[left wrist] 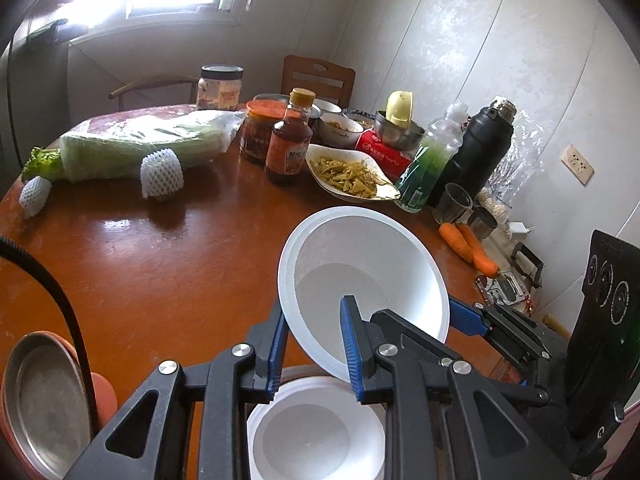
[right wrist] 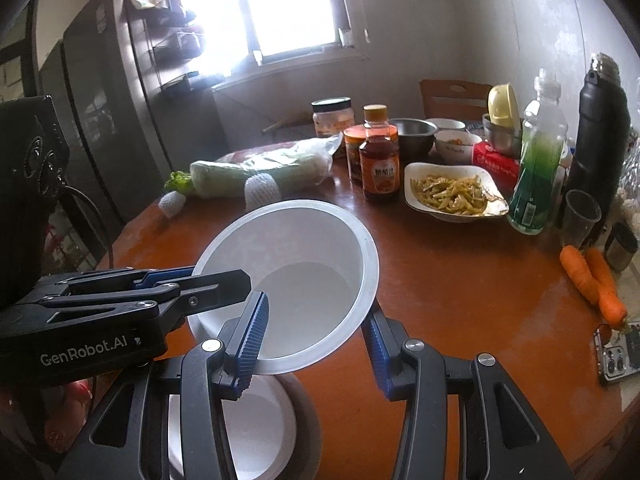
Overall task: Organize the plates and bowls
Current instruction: 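Carry the red-printed bowl over the nested bowls and lower it inside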
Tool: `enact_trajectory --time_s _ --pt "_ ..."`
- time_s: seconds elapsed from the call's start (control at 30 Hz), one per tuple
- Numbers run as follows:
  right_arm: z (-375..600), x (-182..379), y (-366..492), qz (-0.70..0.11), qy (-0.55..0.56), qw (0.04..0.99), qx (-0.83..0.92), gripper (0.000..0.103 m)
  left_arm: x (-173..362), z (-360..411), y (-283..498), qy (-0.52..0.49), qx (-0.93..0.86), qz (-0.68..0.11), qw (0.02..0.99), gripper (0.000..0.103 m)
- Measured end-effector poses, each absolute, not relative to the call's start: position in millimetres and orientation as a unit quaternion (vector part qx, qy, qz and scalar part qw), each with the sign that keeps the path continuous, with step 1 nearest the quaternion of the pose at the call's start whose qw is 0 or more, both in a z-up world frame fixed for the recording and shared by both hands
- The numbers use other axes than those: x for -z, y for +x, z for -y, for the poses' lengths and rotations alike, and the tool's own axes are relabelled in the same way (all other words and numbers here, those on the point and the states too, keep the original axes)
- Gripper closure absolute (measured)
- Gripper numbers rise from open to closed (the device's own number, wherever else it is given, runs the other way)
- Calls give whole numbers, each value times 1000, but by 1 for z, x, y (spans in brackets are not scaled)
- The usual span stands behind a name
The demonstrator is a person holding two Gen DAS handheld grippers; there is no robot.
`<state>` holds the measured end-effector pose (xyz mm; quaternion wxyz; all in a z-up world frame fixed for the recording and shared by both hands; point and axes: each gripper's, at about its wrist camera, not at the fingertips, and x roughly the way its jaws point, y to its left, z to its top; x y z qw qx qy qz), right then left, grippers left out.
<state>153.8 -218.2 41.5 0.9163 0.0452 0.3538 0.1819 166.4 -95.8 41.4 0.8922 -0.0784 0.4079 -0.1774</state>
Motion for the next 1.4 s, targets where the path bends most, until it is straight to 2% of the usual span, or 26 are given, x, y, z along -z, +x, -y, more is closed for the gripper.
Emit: enact_trajectory --time_s 0.53,1.4 --pt "207 -65 111 -335 39 920 -200 54 -63 85 122 -71 168 -394 901 78" --pt "194 -57 69 -353 28 907 -228 53 -49 75 81 -58 149 -417 895 77"
